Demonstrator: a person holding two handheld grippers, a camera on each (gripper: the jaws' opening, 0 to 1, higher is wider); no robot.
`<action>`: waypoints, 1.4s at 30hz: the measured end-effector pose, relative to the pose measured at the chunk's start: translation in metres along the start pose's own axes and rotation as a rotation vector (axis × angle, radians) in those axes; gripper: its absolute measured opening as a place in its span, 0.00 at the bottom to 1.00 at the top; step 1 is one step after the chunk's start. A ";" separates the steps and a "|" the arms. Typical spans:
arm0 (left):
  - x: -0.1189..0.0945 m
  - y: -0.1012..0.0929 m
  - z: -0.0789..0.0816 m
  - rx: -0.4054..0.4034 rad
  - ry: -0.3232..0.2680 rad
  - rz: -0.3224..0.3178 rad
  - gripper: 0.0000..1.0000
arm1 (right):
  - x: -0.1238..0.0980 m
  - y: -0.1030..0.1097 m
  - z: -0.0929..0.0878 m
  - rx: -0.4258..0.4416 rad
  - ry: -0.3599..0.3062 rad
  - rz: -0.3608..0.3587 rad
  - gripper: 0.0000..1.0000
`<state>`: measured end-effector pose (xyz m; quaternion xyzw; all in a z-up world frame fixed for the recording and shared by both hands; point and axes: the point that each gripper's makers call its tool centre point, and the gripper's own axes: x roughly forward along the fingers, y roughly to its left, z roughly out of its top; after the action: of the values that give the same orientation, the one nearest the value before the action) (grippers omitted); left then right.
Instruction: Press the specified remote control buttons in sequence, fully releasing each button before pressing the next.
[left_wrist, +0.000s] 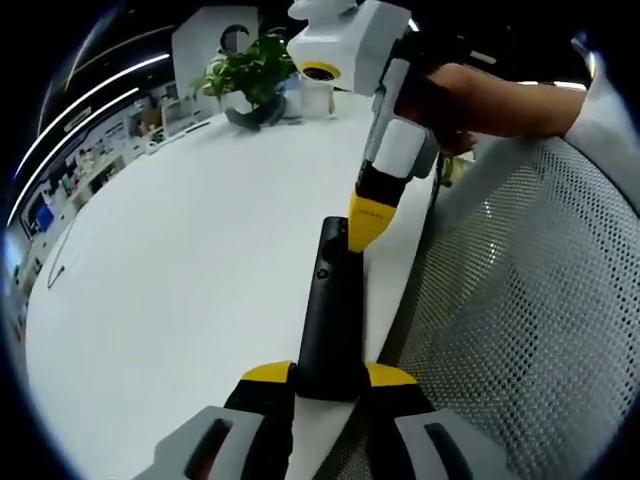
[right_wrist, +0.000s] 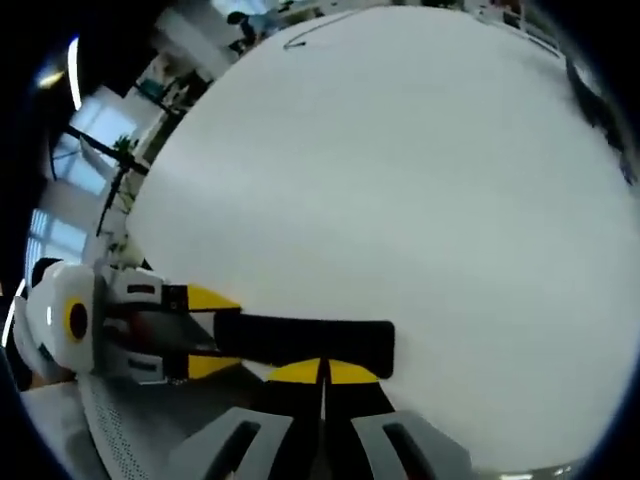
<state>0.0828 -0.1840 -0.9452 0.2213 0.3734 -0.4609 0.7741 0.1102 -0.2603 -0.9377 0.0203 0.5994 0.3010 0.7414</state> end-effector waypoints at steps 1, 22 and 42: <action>0.001 -0.001 0.000 0.005 -0.002 -0.002 0.25 | -0.002 0.002 0.002 0.004 -0.013 0.010 0.00; 0.008 -0.008 0.006 0.023 -0.031 -0.024 0.25 | 0.004 -0.002 0.003 -0.012 -0.012 -0.007 0.00; 0.010 -0.008 0.007 0.018 -0.044 -0.018 0.24 | 0.004 -0.002 0.005 -0.013 -0.020 -0.010 0.00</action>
<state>0.0815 -0.1982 -0.9489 0.2146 0.3541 -0.4758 0.7760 0.1155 -0.2583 -0.9406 0.0153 0.5901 0.3011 0.7489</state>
